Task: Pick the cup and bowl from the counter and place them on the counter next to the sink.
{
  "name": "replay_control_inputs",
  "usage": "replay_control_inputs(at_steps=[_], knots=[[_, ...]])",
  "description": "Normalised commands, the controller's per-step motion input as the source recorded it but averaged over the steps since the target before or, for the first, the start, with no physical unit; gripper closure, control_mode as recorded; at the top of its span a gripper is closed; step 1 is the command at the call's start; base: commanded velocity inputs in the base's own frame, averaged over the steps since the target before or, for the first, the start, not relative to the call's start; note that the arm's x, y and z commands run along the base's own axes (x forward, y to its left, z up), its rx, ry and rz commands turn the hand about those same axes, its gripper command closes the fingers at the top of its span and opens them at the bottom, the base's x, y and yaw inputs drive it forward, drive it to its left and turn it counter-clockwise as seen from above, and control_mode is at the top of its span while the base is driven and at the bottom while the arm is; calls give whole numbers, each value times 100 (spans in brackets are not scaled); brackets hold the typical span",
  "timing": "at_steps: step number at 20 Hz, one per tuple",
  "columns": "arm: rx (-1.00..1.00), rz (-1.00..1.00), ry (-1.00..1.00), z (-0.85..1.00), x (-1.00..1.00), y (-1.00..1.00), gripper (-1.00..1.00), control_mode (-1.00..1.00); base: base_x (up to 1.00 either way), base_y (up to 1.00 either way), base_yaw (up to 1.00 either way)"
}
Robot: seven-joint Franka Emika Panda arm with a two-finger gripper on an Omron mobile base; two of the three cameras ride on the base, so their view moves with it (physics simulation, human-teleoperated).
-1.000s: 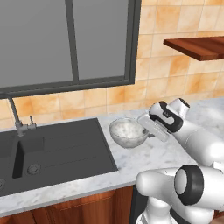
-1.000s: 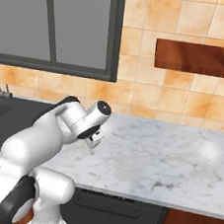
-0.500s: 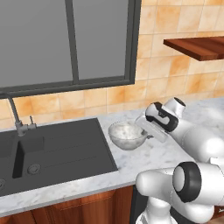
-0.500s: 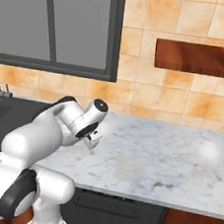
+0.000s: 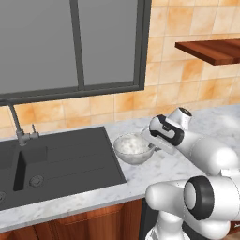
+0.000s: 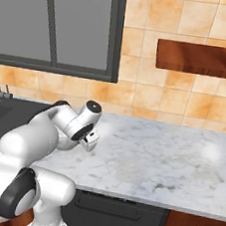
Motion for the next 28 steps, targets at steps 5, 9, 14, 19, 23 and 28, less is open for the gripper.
replay_control_inputs(at_steps=[5, 9, 14, 19, 23, 28], knots=[[-5, 0, 0, -36, 4, 3, 100, -100, 0, 0, 0], [-4, 0, 0, -27, 1, 1, 100, -100, 0, 0, 0], [0, 0, 0, 0, 0, 0, -100, -100, 0, 0, 0], [0, 0, 0, 0, 0, 0, -100, -100, 0, 0, 0], [0, 0, 0, 14, 0, -5, -100, -100, 0, 0, 0], [0, 0, -6, 85, -53, -30, -100, -100, 0, 0, 0]])
